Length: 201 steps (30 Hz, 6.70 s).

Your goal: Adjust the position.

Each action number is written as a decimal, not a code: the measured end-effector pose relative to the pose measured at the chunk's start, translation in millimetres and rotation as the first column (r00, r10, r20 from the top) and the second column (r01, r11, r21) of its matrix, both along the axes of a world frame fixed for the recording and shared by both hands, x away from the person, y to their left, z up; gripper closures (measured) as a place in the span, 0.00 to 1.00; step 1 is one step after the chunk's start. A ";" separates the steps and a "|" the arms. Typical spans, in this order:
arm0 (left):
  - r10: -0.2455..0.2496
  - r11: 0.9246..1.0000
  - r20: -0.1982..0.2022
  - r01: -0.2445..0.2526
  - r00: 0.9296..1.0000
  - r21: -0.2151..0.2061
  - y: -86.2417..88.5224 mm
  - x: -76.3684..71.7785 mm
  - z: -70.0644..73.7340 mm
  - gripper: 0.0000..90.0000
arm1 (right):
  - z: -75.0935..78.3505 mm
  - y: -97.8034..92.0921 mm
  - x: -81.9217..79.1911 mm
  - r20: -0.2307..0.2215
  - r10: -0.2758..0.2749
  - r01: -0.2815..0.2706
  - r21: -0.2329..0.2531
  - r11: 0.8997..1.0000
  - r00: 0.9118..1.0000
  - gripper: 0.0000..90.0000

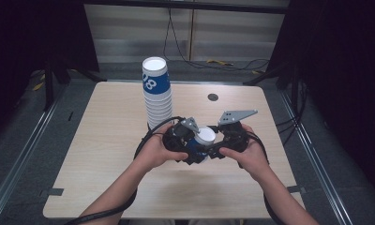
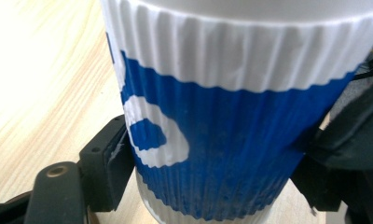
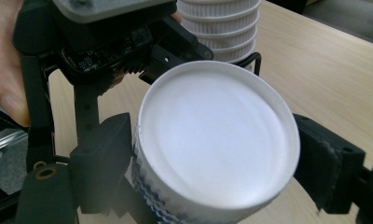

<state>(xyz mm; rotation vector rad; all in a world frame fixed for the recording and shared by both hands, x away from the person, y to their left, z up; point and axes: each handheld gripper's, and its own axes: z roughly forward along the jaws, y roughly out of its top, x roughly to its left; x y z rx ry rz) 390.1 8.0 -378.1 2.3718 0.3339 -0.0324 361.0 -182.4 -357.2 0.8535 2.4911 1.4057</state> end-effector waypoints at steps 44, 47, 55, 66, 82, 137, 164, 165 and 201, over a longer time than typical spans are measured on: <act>0.025 0.998 0.001 -0.025 1.000 -0.062 3.2 1.7 -2.5 0.20 | 4.1 -2.4 0.8 -0.003 0.006 -0.006 0.019 1.000 1.000 0.31; 0.022 0.998 0.000 -0.022 1.000 -0.054 2.9 1.7 -1.7 0.20 | 4.3 -1.9 0.4 -0.001 0.010 -0.010 0.018 1.000 1.000 0.31; 0.018 0.999 -0.002 -0.018 1.000 -0.042 2.8 1.5 -0.9 0.20 | 3.8 -1.4 0.0 0.001 0.017 -0.017 0.014 1.000 1.000 0.31; -0.005 1.000 -0.001 0.005 1.000 0.010 2.5 2.0 7.3 0.26 | 2.0 -3.2 -0.5 -0.005 0.017 -0.017 0.056 0.998 1.000 0.29; -0.016 1.000 0.028 0.016 0.999 0.021 0.0 1.8 6.5 0.21 | 1.4 -6.0 0.5 -0.015 0.025 -0.024 0.058 0.998 1.000 0.30; 0.011 0.999 0.017 -0.010 1.000 -0.036 9.7 0.8 -12.2 0.17 | 3.5 -22.3 -2.9 -0.016 -0.009 0.011 0.117 0.993 1.000 0.30; 0.029 0.999 0.061 -0.030 0.998 0.011 18.6 4.6 -9.4 0.17 | 4.0 -27.2 -2.7 -0.036 -0.015 0.019 0.123 0.992 0.999 0.31; 0.031 0.999 0.060 -0.032 0.998 0.015 18.4 4.4 -9.2 0.17 | 4.0 -26.9 -2.7 -0.037 -0.012 0.017 0.121 0.993 0.999 0.31; -0.066 0.997 0.199 0.058 0.978 0.049 11.4 0.1 -5.6 0.17 | 0.4 -23.7 2.9 -0.106 0.010 -0.002 0.074 0.997 0.994 0.32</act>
